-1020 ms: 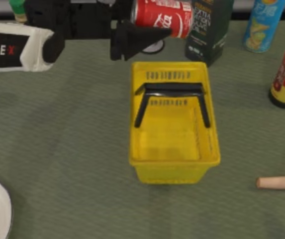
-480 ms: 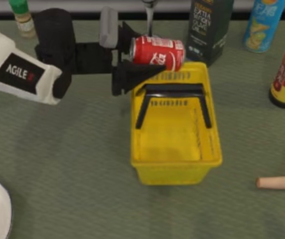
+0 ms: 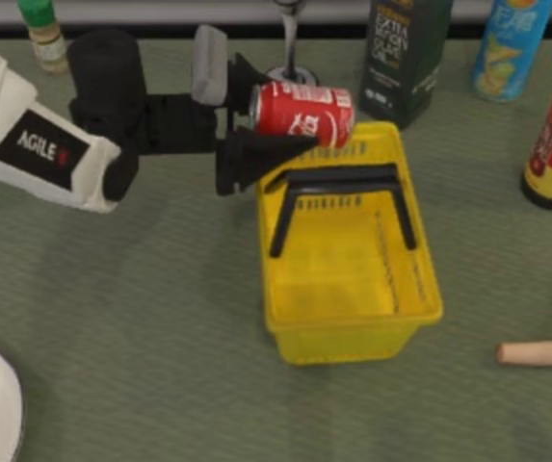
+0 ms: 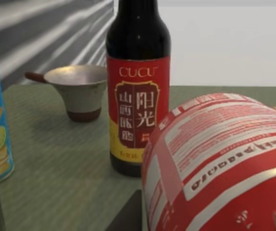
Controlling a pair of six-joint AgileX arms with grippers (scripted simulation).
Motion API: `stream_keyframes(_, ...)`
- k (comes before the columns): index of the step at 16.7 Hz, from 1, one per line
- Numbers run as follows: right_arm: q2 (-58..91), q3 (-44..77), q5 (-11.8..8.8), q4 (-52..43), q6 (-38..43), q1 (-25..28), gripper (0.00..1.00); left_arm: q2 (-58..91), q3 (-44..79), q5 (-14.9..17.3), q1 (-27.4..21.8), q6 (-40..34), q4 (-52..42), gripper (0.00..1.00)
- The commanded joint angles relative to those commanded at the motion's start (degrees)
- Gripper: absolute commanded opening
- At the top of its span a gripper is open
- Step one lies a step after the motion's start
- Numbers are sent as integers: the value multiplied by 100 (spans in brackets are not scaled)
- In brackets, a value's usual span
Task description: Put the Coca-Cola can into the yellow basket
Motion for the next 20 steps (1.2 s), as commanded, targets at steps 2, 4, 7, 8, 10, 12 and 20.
stream_keyframes(2,0,0,0,0,0,0,100,0,0,0,0,0,0,30)
stream_keyframes(4,0,0,0,0,0,0,100,0,0,0,0,0,0,45)
stream_keyframes(7,0,0,0,0,0,0,100,0,0,0,0,0,0,68)
stream_keyframes(8,0,0,0,0,0,0,100,0,0,0,0,0,0,75)
stream_keyframes(10,0,0,0,0,0,0,100,0,0,0,0,0,0,90)
stream_keyframes(12,0,0,0,0,0,0,100,0,0,0,0,0,0,100)
stream_keyframes(20,0,0,0,0,0,0,100,-20,6,-12,-19,5,-12,100)
